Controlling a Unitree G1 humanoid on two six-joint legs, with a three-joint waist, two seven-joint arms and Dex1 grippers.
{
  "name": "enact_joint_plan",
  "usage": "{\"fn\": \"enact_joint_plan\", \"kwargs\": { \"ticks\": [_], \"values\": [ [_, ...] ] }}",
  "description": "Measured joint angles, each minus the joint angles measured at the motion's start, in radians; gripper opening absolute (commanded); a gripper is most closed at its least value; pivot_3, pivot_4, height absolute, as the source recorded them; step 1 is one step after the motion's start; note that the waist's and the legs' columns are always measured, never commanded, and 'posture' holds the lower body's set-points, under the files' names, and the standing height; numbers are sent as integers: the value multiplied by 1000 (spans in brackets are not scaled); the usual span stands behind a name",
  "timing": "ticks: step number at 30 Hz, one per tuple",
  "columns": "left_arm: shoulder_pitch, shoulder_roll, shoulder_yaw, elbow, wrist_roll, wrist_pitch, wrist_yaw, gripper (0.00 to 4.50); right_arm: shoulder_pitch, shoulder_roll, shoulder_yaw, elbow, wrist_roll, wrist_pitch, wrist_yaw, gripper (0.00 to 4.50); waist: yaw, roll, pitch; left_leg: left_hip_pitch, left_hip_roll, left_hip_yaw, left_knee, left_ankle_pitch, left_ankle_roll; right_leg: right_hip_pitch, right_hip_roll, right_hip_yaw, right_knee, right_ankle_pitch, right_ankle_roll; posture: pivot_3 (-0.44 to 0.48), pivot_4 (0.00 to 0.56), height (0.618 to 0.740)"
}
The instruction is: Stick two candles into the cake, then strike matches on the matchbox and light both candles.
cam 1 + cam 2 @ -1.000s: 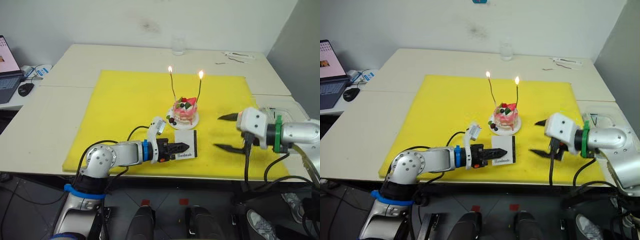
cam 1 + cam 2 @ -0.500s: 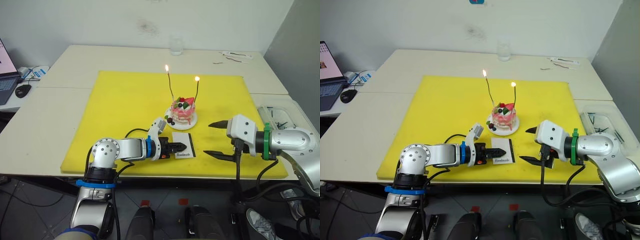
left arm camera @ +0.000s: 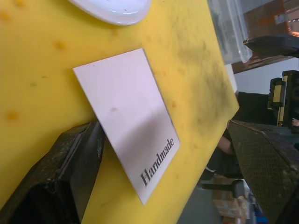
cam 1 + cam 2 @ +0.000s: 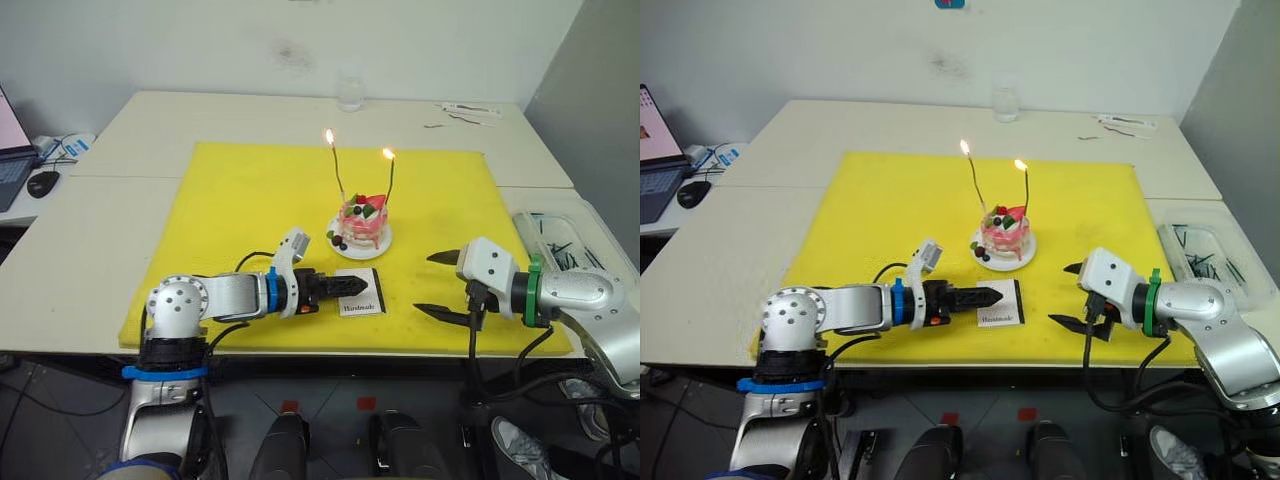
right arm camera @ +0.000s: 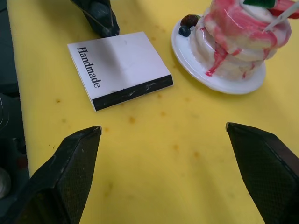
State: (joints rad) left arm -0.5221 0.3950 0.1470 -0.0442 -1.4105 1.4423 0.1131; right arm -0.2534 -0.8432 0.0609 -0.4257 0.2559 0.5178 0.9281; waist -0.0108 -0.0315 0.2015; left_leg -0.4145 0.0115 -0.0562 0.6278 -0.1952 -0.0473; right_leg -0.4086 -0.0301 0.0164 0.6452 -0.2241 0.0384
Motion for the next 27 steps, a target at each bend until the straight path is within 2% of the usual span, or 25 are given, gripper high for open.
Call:
{"fn": "enact_joint_plan", "kwargs": {
  "ticks": [3,7,9,13,17,22,27],
  "values": [
    [38,90,-7,-83,68,-46,-83,4475,15,20,-23,48,0,-13,-25,4500,-1,0,0,0,0,0,0,0,0,0,0,0,0,0,0,0,150,740],
    [29,225,-8,-137,356,-335,-236,4475,57,70,-80,132,-17,-50,-111,4500,5,0,0,0,0,1,0,0,0,-1,0,0,-1,0,-1,0,150,740],
    [17,248,-24,-112,521,-511,-284,4475,80,98,-114,165,-25,-59,-156,4500,9,0,0,-1,-1,3,0,0,0,-1,-2,1,-2,0,-1,0,150,740],
    [14,212,-59,-14,768,-769,-302,4475,133,132,-175,154,4,-50,-193,4500,14,0,0,-3,-2,3,-2,0,0,-1,-3,1,-4,0,0,0,150,740],
    [-9,121,-101,169,983,-982,-260,4475,271,185,-266,31,46,-2,-253,4500,25,-1,0,-3,-1,2,-4,0,0,-2,-2,0,-3,0,1,0,150,740],
    [-71,40,-79,378,1092,-1133,-224,4475,363,280,-306,-62,75,47,-356,4500,19,-1,0,-2,0,3,-1,0,0,-2,-2,0,-2,1,2,0,150,740],
    [-97,27,-55,450,1140,-1216,-255,4475,377,308,-299,-82,77,59,-402,4500,9,-1,0,-1,0,4,-1,0,0,-1,-2,0,-2,1,2,0,150,740]
  ]
}}
